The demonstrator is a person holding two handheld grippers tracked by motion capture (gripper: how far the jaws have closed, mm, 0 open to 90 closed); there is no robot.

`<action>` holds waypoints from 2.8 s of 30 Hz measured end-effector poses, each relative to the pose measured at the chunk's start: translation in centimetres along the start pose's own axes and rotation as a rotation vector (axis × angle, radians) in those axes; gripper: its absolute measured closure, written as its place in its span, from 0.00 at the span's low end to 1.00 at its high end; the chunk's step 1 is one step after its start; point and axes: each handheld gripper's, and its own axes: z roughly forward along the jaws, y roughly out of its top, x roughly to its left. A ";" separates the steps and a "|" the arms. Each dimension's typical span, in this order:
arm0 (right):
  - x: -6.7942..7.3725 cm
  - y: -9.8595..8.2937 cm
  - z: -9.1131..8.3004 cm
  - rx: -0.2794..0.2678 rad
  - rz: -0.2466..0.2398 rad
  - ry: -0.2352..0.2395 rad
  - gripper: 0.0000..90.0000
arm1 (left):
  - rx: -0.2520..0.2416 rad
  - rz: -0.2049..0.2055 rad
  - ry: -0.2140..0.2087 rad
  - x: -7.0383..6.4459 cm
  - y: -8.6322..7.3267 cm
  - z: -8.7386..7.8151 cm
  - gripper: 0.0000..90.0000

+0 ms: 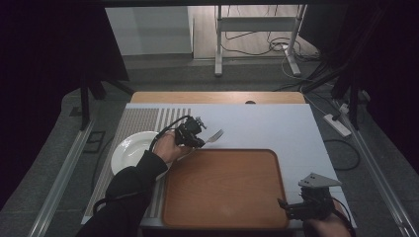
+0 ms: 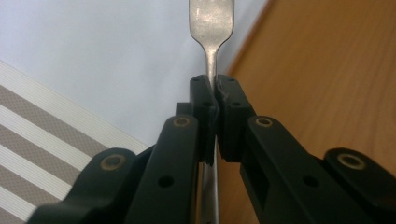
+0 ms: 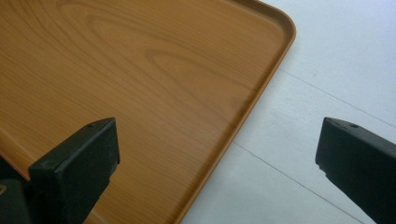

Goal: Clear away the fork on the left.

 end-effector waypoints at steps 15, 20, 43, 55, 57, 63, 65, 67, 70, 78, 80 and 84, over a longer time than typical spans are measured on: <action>0.1 0.1 0.1 0.007 -0.011 0.000 0.00 | 0.010 -0.067 -0.030 -3.2 -3.9 -1.5 0.96; 0.1 0.1 0.1 0.010 -0.013 -0.001 0.00 | -0.013 -0.110 -0.073 -4.0 -5.2 -2.0 0.96; 0.3 0.2 0.2 0.014 -0.030 -0.001 0.00 | -0.002 -0.115 -0.129 -9.0 -6.8 0.0 0.91; 0.3 0.2 0.2 0.015 -0.031 -0.001 0.00 | -0.024 -0.044 -0.107 -10.4 -5.0 0.7 0.99; 0.3 0.2 0.2 0.016 -0.030 -0.001 0.00 | -0.018 -0.050 -0.100 -10.1 -5.3 0.9 0.99; 0.3 0.1 0.2 0.015 -0.031 -0.001 0.00 | -0.016 -0.086 -0.070 -9.2 -6.0 0.7 0.99; 0.3 0.1 0.2 0.015 -0.032 0.000 0.00 | -0.022 -0.108 -0.070 -8.8 -6.4 0.6 0.99; 0.3 0.1 0.2 0.015 -0.032 0.000 0.00 | -0.025 -0.123 -0.067 -8.4 -6.7 0.5 0.99; 0.3 0.1 0.2 0.015 -0.031 0.000 0.00 | -0.032 -0.148 -0.074 -7.7 -7.3 0.3 0.99; 0.2 0.2 0.2 0.017 -0.030 0.003 0.00 | -0.033 -0.198 -0.070 -6.3 -8.5 -0.3 0.98; 0.2 0.2 0.2 0.015 -0.029 0.003 0.00 | -0.033 -0.213 -0.064 -6.0 -8.9 -0.4 0.97; 0.2 0.2 0.2 0.017 -0.029 0.004 0.00 | -0.034 -0.237 -0.057 -5.5 -9.4 -0.6 0.96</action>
